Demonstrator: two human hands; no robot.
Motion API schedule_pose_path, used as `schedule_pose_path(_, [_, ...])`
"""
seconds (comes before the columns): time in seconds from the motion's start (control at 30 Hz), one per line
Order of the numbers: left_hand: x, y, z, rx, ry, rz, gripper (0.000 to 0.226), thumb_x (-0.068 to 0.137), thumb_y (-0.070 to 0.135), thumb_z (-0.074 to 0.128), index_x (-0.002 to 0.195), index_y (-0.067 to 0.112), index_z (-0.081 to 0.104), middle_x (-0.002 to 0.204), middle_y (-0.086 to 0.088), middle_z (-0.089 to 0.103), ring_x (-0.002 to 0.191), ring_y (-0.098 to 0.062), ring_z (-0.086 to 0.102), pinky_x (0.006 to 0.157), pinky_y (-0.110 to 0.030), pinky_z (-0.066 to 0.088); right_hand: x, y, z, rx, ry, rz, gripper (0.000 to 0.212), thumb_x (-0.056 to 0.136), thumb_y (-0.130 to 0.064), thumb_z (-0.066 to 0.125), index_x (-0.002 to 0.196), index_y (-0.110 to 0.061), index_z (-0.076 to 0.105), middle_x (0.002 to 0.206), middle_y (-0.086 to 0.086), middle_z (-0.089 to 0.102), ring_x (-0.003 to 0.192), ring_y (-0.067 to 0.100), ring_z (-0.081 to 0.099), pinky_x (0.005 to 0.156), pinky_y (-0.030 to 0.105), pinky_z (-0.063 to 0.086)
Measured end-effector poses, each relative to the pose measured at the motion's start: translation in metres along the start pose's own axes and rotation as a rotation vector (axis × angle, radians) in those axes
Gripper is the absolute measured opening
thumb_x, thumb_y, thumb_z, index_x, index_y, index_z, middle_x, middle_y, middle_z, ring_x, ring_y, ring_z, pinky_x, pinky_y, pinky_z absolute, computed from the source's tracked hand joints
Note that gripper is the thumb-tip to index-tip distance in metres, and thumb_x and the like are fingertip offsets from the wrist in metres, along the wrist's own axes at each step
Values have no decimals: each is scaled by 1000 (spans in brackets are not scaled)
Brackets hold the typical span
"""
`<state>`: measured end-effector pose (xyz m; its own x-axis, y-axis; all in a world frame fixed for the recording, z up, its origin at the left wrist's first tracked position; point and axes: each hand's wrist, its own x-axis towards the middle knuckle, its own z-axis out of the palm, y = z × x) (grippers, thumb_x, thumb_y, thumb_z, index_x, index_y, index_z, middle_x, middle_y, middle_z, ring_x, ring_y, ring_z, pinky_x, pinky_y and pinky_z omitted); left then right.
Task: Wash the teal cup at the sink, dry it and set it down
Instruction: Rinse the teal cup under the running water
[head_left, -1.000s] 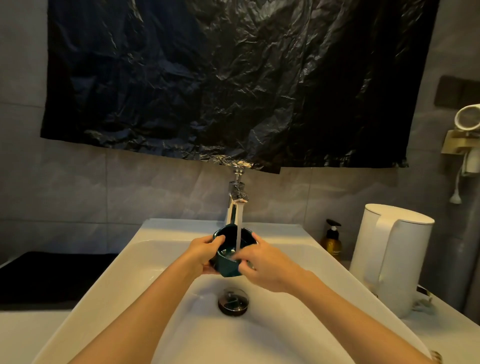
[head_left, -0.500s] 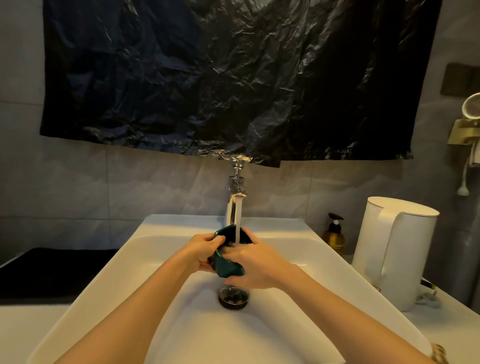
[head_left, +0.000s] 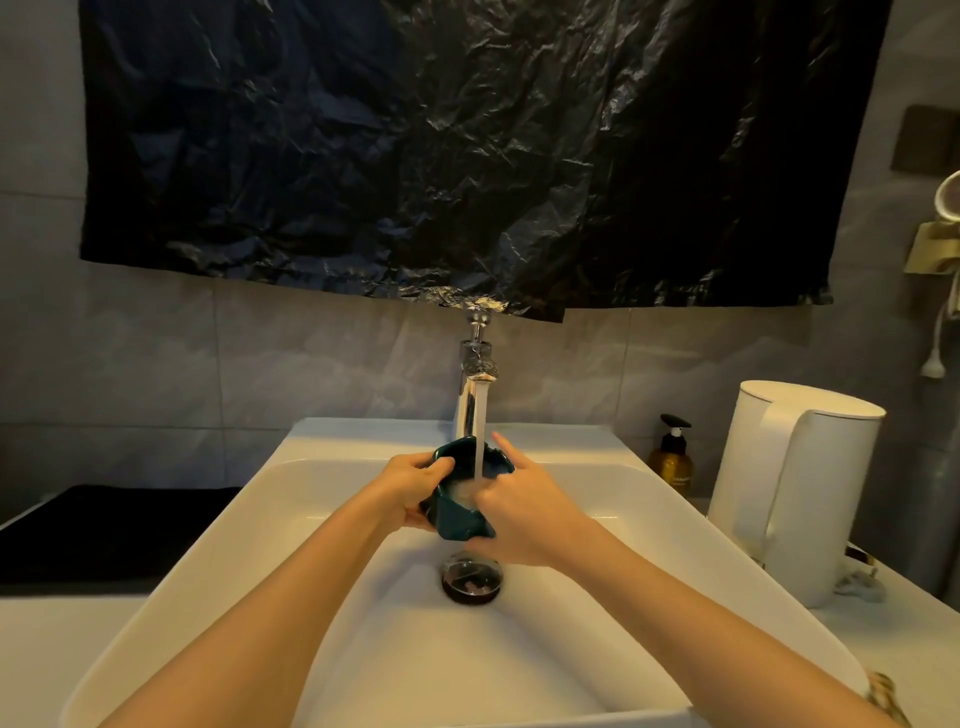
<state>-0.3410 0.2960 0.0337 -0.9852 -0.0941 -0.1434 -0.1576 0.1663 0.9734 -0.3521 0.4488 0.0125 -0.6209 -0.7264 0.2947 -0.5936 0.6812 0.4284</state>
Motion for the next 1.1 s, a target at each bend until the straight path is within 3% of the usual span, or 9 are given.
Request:
schedule_pose_path(0.1, [1,-3,-2,9,-11,4,29,97,24,48,123,13,54,112,-14,60,98,-32,60,77,-46,55,0,-8,1,208,9,-20,46,87,-32,60,129,-15,51,123,5,63,120,28,51,116,37,27])
schedule_pose_path(0.3, [0,0,1,-3,-6,29,28,98,19,45,123,12,54,106,-13,58,97,-32,59,73,-44,54,1,1,4,20,19,24,57,88,-45,56,135,-14,49,129,6,60,125,26,48,119,39,9])
schedule_pose_path(0.37, [1,0,0,-17,17,34,29,98,16,45,126,12,52,108,-13,56,97,-32,57,76,-46,53,-1,-5,1,-10,1,28,46,91,-39,54,130,-14,55,122,8,64,120,28,52,115,37,21])
schedule_pose_path(0.5, [1,-2,-2,-15,74,64,33,97,13,47,130,14,51,115,-14,53,101,-33,54,78,-47,52,-2,-17,-2,421,-72,129,28,91,-14,57,118,-13,62,112,12,67,104,32,60,87,38,53])
schedule_pose_path(0.6, [1,-1,-3,-41,92,101,35,96,11,48,131,16,51,116,-12,52,97,-30,52,72,-42,51,-1,-22,5,645,-2,111,33,85,-1,58,115,-13,64,109,8,67,96,28,59,78,34,54])
schedule_pose_path(0.77, [6,-2,0,-71,104,143,35,95,12,50,130,18,52,118,-11,54,99,-29,52,74,-41,52,-5,2,3,56,64,0,20,87,-12,56,102,-13,69,99,6,71,101,27,59,107,37,31])
schedule_pose_path(0.9, [8,-4,1,-35,140,147,40,93,16,55,131,24,51,123,-11,55,103,-31,53,82,-44,53,-2,-21,0,393,10,63,19,88,-9,56,107,-14,58,108,7,65,96,28,58,83,38,52])
schedule_pose_path(1.03, [7,-3,-1,-41,137,143,37,93,15,55,129,23,52,122,-10,55,106,-32,53,86,-48,53,-4,-7,-1,119,56,49,26,91,-21,52,112,-14,66,107,4,69,108,27,52,91,32,40])
schedule_pose_path(1.1, [6,-2,0,-62,119,141,36,94,13,53,129,21,52,117,-9,55,103,-32,53,83,-47,53,-3,-13,1,261,82,117,28,88,-17,58,116,-16,63,110,4,69,106,26,55,86,34,49])
